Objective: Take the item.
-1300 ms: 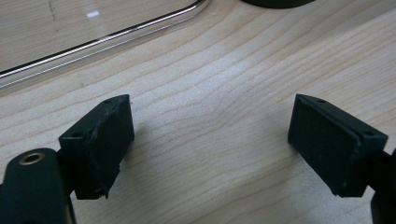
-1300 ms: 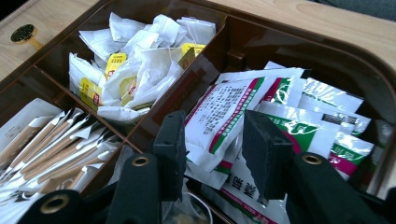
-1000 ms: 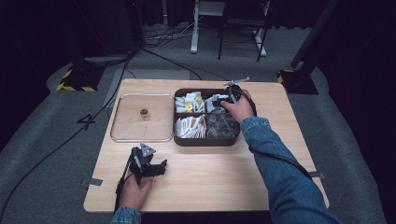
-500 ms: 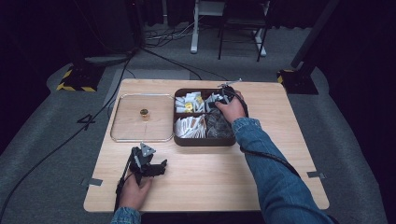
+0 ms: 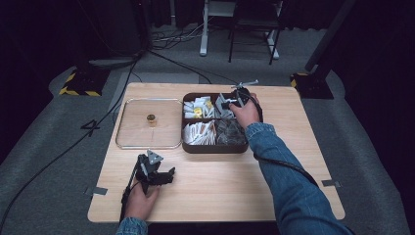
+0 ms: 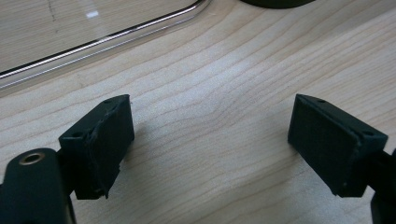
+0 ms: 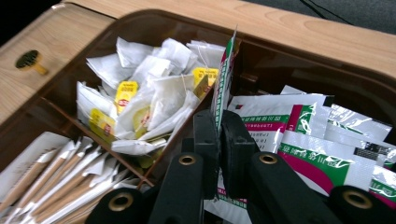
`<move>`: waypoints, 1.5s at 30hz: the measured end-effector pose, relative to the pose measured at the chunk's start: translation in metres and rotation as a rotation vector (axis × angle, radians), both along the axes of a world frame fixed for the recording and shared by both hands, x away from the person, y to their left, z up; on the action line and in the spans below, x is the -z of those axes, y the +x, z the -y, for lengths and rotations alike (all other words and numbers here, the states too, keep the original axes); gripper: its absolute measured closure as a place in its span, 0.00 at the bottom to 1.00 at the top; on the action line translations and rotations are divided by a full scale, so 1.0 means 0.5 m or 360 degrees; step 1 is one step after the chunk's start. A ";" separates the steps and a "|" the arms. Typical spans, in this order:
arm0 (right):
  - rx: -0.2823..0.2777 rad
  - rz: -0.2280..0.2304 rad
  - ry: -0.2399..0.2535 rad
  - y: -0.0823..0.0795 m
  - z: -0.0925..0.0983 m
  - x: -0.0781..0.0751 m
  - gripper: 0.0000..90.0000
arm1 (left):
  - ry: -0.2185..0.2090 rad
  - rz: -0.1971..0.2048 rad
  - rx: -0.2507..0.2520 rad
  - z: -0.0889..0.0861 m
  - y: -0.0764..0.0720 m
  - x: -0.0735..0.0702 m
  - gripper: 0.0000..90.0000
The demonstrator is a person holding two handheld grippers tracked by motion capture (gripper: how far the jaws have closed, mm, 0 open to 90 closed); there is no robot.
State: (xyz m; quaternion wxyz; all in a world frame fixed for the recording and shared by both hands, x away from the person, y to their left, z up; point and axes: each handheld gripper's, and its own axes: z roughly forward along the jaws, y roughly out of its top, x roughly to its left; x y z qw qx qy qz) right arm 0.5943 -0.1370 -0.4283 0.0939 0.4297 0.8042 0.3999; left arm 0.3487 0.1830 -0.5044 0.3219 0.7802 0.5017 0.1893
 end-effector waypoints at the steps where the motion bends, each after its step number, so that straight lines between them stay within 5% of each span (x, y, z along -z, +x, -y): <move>1: -0.0002 0.0007 0.0006 -0.002 0.002 -0.004 0.96 | 0.0001 0.0000 0.0001 0.000 0.000 0.000 0.17; 24: -0.0081 0.0132 0.0261 -0.076 0.096 -0.130 0.97 | 0.0003 -0.0003 0.0010 0.000 0.003 0.000 0.16; 45: -0.0012 0.0149 0.0371 -0.152 0.245 -0.171 0.97 | 0.0001 0.0000 0.0003 0.001 0.006 0.000 0.17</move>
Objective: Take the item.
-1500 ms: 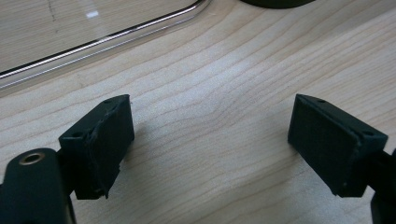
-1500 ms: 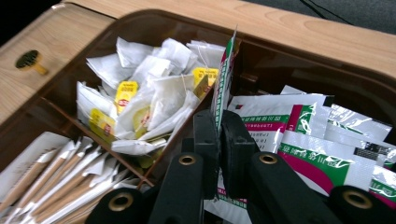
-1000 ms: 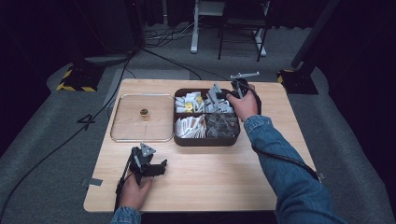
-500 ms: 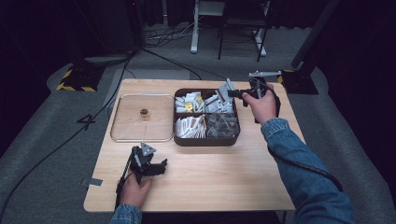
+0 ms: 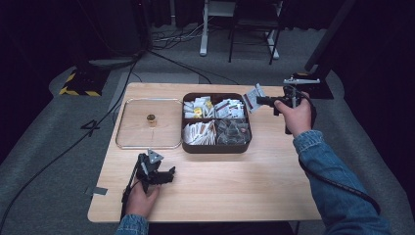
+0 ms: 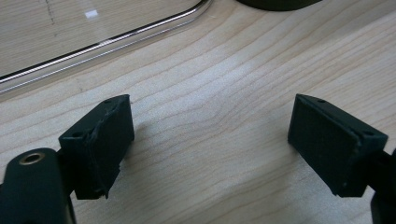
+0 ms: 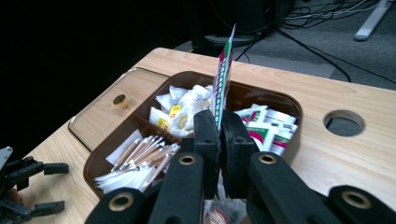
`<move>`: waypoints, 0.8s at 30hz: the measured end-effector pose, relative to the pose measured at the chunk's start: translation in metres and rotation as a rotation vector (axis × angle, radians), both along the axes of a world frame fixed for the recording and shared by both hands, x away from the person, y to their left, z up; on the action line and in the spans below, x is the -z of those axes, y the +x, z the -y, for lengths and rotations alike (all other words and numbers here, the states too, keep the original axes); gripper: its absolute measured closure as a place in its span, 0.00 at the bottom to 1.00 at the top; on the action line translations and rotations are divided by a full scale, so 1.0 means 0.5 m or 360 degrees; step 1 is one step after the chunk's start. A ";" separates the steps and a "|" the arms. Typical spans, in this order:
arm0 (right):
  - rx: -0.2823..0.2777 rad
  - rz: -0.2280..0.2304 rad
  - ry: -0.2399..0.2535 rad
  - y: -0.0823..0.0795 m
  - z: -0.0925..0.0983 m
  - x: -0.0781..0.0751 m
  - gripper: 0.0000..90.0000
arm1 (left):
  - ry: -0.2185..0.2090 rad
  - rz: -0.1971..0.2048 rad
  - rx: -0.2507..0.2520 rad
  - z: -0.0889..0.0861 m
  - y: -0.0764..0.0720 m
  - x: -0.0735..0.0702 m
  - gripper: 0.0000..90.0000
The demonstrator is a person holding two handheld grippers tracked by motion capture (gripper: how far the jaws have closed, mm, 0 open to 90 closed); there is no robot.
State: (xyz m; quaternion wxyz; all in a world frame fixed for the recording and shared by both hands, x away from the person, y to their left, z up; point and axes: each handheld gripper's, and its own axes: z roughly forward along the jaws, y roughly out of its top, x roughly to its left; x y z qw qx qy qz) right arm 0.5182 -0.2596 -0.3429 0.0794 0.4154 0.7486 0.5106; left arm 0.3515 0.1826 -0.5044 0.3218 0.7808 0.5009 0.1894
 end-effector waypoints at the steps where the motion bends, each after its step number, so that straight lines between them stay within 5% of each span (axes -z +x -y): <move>1: 0.0003 -0.0002 0.0000 -0.003 0.006 0.000 0.97 | 0.0000 0.0000 0.0000 0.000 0.000 0.000 0.17; 13: 0.0064 -0.0031 -0.0035 -0.033 0.072 0.010 0.97 | 0.0000 0.0000 0.0000 0.000 0.000 0.000 0.17; 24: 0.0124 -0.0112 -0.0097 -0.050 0.119 0.061 0.97 | 0.0001 -0.0001 0.0001 0.000 0.000 0.000 0.17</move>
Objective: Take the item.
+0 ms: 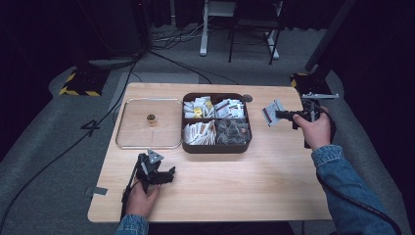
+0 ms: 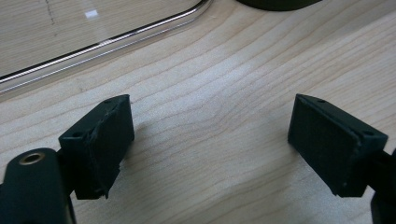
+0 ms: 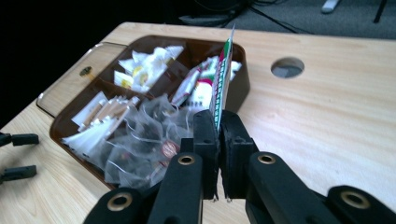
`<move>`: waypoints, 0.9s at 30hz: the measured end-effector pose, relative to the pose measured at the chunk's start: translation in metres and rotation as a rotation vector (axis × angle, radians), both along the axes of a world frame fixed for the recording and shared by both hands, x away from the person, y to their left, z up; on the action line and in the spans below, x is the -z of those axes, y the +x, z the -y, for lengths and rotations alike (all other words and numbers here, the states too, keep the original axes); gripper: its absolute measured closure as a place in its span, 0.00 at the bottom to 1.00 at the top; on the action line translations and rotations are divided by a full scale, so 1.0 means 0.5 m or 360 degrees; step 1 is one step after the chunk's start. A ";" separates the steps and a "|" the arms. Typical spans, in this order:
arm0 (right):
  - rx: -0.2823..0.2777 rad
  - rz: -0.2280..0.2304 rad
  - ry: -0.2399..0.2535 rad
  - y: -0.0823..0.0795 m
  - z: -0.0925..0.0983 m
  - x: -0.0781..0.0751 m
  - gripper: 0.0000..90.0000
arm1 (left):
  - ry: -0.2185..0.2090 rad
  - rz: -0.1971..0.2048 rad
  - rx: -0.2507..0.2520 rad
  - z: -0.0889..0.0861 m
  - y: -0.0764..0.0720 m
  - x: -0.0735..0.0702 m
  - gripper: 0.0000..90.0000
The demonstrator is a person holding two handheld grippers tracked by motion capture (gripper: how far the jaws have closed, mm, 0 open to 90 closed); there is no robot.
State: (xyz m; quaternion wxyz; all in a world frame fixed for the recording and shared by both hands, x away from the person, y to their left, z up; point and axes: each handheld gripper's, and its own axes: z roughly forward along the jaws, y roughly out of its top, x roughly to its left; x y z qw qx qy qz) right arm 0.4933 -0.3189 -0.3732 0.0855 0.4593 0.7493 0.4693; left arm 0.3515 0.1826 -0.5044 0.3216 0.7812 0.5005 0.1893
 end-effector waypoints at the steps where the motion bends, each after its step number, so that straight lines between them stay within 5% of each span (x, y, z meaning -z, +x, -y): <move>1: 0.0002 -0.0012 -0.0002 -0.001 0.003 0.005 0.97 | -0.0001 0.0000 -0.0001 0.000 0.000 0.000 0.16; 14: -0.0003 -0.0128 -0.0061 -0.011 0.010 0.077 0.97 | 0.0000 0.0000 -0.0002 0.000 0.000 0.000 0.17; 27: 0.0000 -0.0251 -0.0041 -0.021 0.015 0.130 0.97 | -0.0001 0.0000 -0.0001 0.000 0.000 0.000 0.17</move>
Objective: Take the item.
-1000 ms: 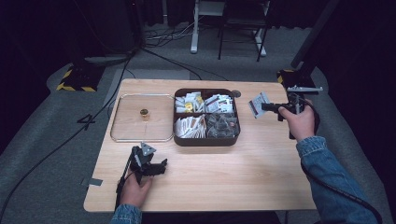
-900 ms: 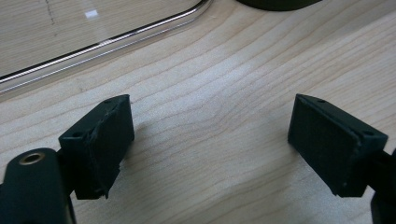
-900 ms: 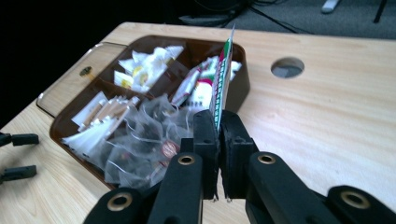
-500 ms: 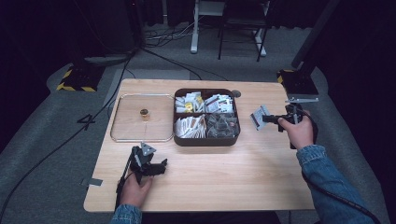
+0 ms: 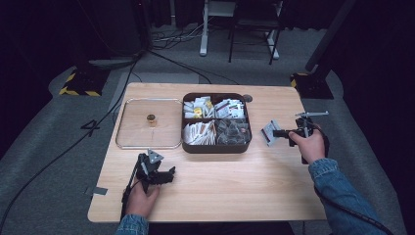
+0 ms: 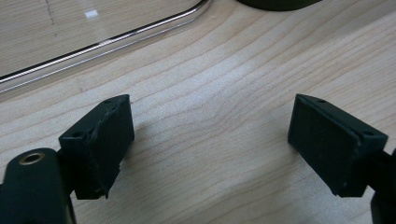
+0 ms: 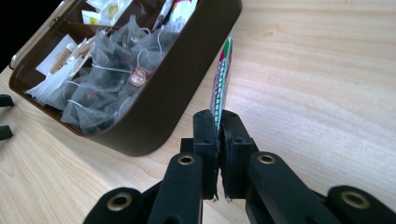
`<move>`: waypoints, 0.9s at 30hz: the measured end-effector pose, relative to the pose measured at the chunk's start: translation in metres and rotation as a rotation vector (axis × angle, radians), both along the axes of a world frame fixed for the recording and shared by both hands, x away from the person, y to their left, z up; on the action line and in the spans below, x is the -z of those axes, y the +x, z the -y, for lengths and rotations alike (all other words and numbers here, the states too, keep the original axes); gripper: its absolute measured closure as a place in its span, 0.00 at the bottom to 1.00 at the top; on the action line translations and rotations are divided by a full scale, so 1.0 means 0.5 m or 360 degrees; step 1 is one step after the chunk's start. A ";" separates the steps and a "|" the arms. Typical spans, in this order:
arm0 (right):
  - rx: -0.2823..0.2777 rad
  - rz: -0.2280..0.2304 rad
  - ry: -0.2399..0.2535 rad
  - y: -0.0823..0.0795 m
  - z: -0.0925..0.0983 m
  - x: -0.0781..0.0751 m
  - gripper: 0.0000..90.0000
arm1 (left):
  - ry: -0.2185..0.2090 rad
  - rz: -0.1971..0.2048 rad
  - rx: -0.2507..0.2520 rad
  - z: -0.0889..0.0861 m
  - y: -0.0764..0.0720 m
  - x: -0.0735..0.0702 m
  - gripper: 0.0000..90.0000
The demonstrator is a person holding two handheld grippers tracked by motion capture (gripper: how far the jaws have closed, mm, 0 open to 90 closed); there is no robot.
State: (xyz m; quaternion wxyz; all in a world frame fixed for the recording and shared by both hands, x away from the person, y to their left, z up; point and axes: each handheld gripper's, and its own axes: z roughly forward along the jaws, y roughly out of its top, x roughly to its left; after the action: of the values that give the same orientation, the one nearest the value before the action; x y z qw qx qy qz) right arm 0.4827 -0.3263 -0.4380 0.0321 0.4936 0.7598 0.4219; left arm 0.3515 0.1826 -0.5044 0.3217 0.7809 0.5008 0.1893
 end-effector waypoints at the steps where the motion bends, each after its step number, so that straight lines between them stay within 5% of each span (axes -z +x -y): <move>1: 0.0005 -0.0013 -0.0001 -0.001 0.001 0.003 0.97 | 0.0000 0.0000 0.0000 0.000 0.000 0.000 0.17; 19: 0.0064 -0.0121 -0.0041 0.001 0.017 0.039 0.94 | 0.0001 -0.0001 -0.0001 0.000 0.000 0.000 0.17; 23: 0.0090 -0.0103 -0.0043 0.003 0.021 0.045 0.81 | 0.0001 -0.0001 0.0000 0.000 0.000 0.000 0.16; 27: 0.0137 -0.0008 -0.0129 0.008 0.031 0.054 0.60 | 0.0001 -0.0001 0.0000 0.000 0.000 0.000 0.17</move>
State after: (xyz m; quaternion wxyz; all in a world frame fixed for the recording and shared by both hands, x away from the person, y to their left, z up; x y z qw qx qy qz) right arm 0.4865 -0.3416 -0.4651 0.0683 0.5251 0.7545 0.3876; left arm 0.3515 0.1826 -0.5043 0.3214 0.7811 0.5008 0.1893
